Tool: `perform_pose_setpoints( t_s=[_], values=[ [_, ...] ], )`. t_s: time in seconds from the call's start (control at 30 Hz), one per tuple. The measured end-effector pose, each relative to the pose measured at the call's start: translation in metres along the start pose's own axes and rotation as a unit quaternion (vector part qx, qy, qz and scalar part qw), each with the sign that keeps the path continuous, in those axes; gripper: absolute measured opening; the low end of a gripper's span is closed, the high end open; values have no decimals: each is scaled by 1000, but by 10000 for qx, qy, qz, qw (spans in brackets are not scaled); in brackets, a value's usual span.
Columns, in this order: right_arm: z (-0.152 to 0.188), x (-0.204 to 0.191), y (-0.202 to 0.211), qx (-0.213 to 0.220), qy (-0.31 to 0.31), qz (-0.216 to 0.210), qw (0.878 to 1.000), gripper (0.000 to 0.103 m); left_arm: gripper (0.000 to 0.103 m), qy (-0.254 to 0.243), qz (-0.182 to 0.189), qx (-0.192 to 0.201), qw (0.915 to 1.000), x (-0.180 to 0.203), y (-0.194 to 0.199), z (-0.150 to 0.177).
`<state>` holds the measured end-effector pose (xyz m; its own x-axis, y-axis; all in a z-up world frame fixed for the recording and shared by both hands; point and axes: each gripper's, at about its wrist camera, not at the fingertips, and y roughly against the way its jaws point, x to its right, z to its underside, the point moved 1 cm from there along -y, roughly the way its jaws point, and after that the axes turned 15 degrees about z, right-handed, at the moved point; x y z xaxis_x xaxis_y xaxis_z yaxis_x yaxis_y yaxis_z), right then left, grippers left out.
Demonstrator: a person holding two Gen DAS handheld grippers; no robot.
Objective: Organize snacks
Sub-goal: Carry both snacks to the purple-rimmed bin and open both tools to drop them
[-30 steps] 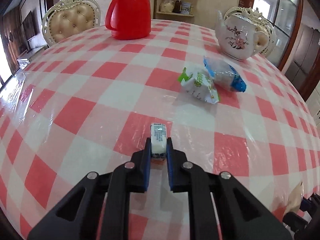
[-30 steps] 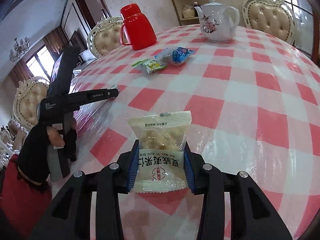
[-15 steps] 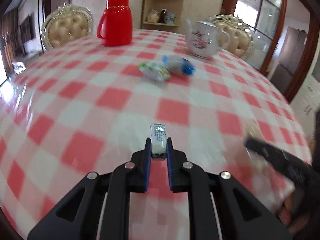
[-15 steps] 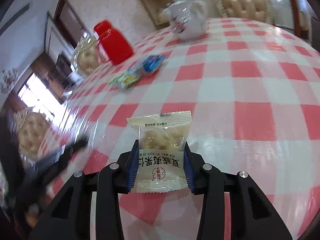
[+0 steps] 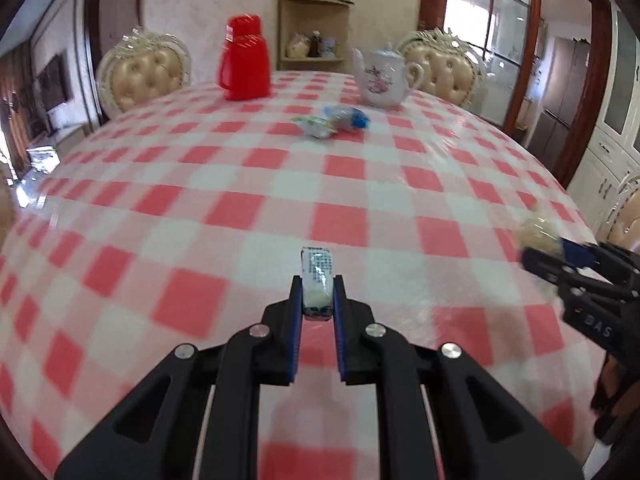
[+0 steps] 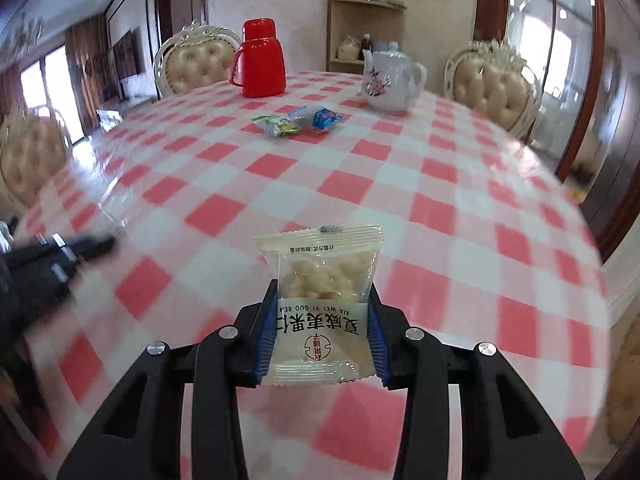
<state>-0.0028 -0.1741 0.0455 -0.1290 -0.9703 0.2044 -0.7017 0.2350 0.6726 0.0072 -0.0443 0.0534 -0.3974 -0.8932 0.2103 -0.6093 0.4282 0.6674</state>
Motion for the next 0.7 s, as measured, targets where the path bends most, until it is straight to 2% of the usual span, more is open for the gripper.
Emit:
perform_pose_setpoints(
  t_s=[0.2,0.37,0.53,0.7],
  values=[
    [25,31,17,0,-316,2,9995,40,14,113,-188,264,9994,-25,52,20],
    [32,38,37,206,-321,-53,9993,40,14,278,-231,419,9985,-35,72,31],
    [32,19,50,315,-146,-247,9991,40,14,259,-220,523,9981,-34,87,38],
    [26,-21,67,394,176,-622,9971,40,14,235,-155,395,9988,-31,101,50]
  ],
)
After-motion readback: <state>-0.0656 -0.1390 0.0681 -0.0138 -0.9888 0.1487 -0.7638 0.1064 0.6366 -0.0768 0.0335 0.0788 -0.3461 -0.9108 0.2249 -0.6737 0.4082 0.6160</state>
